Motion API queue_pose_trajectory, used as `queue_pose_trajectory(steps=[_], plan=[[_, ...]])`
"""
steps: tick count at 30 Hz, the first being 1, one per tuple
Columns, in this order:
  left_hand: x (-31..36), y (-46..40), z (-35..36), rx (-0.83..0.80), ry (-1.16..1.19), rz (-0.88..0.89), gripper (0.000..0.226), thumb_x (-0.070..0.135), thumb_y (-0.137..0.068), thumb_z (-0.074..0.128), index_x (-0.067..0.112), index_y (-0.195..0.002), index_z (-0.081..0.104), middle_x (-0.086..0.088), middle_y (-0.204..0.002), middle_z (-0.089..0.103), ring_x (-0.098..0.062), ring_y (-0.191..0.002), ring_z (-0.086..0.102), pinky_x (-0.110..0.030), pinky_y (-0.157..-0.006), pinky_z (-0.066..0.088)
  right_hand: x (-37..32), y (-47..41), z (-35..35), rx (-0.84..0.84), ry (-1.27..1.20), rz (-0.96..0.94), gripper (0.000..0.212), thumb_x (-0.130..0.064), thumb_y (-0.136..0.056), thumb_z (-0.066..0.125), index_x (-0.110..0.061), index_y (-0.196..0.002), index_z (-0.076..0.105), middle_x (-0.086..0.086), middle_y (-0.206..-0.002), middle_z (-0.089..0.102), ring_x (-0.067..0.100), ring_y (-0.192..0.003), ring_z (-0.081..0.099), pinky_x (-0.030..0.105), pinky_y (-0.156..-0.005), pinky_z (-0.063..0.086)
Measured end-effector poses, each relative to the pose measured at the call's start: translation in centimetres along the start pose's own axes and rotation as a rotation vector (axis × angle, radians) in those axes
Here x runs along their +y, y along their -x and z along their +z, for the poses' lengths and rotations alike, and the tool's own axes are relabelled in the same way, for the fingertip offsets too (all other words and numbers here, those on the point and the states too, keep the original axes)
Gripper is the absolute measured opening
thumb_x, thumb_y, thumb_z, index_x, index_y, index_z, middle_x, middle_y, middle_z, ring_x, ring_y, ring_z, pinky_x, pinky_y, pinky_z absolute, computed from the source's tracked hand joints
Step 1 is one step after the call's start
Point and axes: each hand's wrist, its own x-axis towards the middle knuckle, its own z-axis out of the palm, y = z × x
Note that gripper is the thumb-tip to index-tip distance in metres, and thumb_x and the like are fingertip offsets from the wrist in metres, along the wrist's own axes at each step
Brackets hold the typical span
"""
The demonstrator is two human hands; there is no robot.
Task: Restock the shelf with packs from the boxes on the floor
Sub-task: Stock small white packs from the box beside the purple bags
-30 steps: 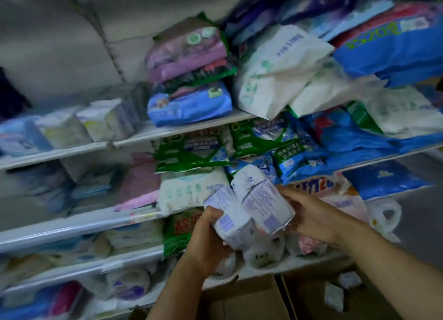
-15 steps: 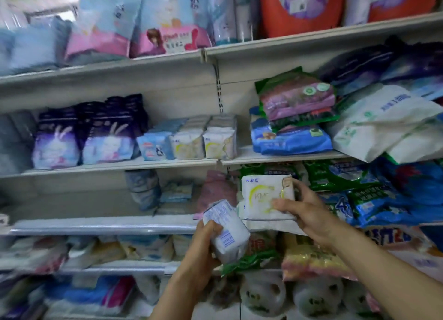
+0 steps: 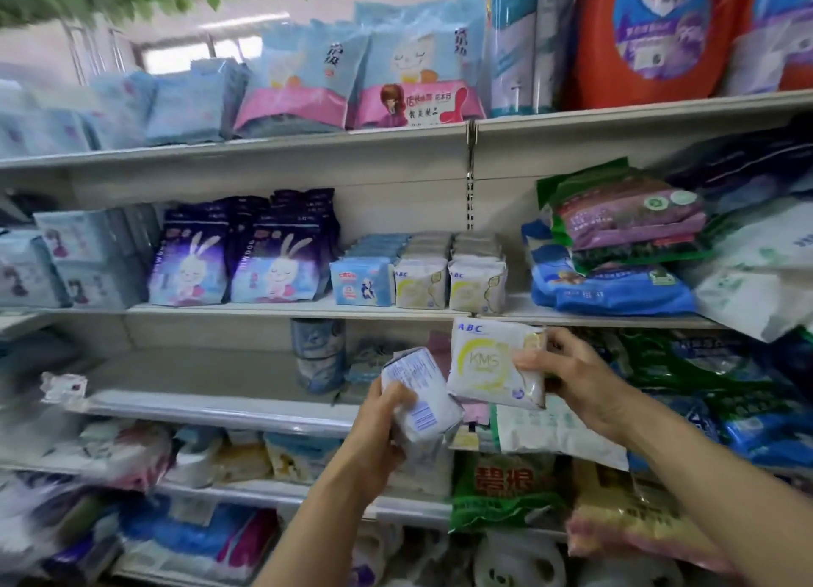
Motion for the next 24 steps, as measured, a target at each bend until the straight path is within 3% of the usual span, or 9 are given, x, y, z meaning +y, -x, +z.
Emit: queue_pose_trajectory(steps=[2, 5, 8, 10, 14, 16, 22, 24], plan=[[1.1, -0.8, -0.6, 0.001, 0.011, 0.028, 0.053, 0.024, -0.076, 0.059, 0.018, -0.128, 0.053, -0.009, -0.099, 0.073, -0.021, -0.079, 0.069, -0.033, -0.065, 0.056, -1.0, -0.9, 0.4, -0.025, 0.006, 0.007, 0.061, -0.016, -0.061, 0.082, -0.005, -0.114, 0.055, 0.017, -0.109, 0.069, 0.033, -0.096, 0.069, 0.045, -0.084, 0.054], [2.9, -1.8, -1.0, -0.01, 0.011, 0.081, 0.046, 0.026, -0.084, 0.064, 0.025, -0.129, 0.053, -0.007, -0.109, 0.073, -0.025, -0.095, 0.07, -0.045, -0.082, 0.058, -2.4, -2.6, 0.7, -0.056, 0.014, -0.007, 0.071, -0.013, -0.056, 0.087, -0.005, -0.119, 0.055, 0.017, -0.111, 0.069, 0.032, -0.095, 0.07, 0.042, -0.082, 0.055], [4.5, -3.0, -1.1, -0.031, -0.008, 0.129, 0.053, 0.038, -0.08, 0.07, 0.029, -0.13, 0.053, -0.007, -0.113, 0.073, -0.029, -0.106, 0.069, -0.054, -0.091, 0.054, -3.7, -4.7, 1.1, -0.104, 0.052, -0.04, 0.085, -0.024, -0.045, 0.092, -0.006, -0.12, 0.058, 0.015, -0.11, 0.071, 0.031, -0.098, 0.07, 0.042, -0.085, 0.054], [5.5, -4.0, -1.3, -0.036, 0.011, 0.151, 0.061, 0.043, -0.074, 0.072, 0.03, -0.131, 0.053, -0.008, -0.115, 0.072, -0.032, -0.11, 0.067, -0.06, -0.095, 0.05, -4.6, -6.3, 1.3, -0.085, 0.057, -0.068, 0.076, -0.016, -0.054, 0.088, -0.004, -0.121, 0.057, 0.016, -0.113, 0.07, 0.03, -0.098, 0.069, 0.042, -0.085, 0.055], [7.7, -6.1, -1.8, -0.012, 0.047, 0.188, 0.077, 0.05, -0.062, 0.079, 0.029, -0.132, 0.053, -0.007, -0.117, 0.071, -0.03, -0.11, 0.066, -0.056, -0.096, 0.049, -6.2, -10.5, 1.9, -0.01, 0.071, -0.154, 0.062, -0.009, -0.055, 0.085, -0.008, -0.111, 0.059, 0.016, -0.112, 0.068, 0.029, -0.094, 0.068, 0.045, -0.086, 0.053], [8.7, -7.5, -2.2, 0.0, 0.092, 0.205, 0.082, 0.048, -0.061, 0.08, 0.025, -0.134, 0.052, -0.009, -0.12, 0.07, -0.031, -0.111, 0.066, -0.056, -0.097, 0.049, -7.0, -13.3, 2.2, 0.023, 0.097, -0.181, 0.056, -0.004, -0.065, 0.081, -0.008, -0.115, 0.055, 0.011, -0.108, 0.068, 0.025, -0.091, 0.068, 0.038, -0.078, 0.057], [11.5, -11.5, -2.9, 0.025, 0.17, 0.274, 0.07, 0.044, -0.071, 0.079, 0.013, -0.13, 0.059, -0.014, -0.12, 0.069, -0.034, -0.115, 0.064, -0.051, -0.098, 0.049, -8.2, -21.8, 2.3, 0.085, 0.232, -0.262, 0.059, -0.007, -0.069, 0.084, -0.013, -0.118, 0.053, 0.0, -0.106, 0.067, 0.017, -0.092, 0.066, 0.03, -0.073, 0.057], [12.1, -12.7, -2.9, 0.06, 0.202, 0.296, 0.065, 0.044, -0.073, 0.07, 0.013, -0.129, 0.06, -0.013, -0.119, 0.07, -0.033, -0.114, 0.065, -0.048, -0.095, 0.051, -8.1, -24.7, 2.2, 0.113, 0.299, -0.266, 0.065, -0.015, -0.064, 0.088, -0.016, -0.119, 0.054, -0.001, -0.109, 0.067, 0.017, -0.095, 0.067, 0.036, -0.08, 0.058]])
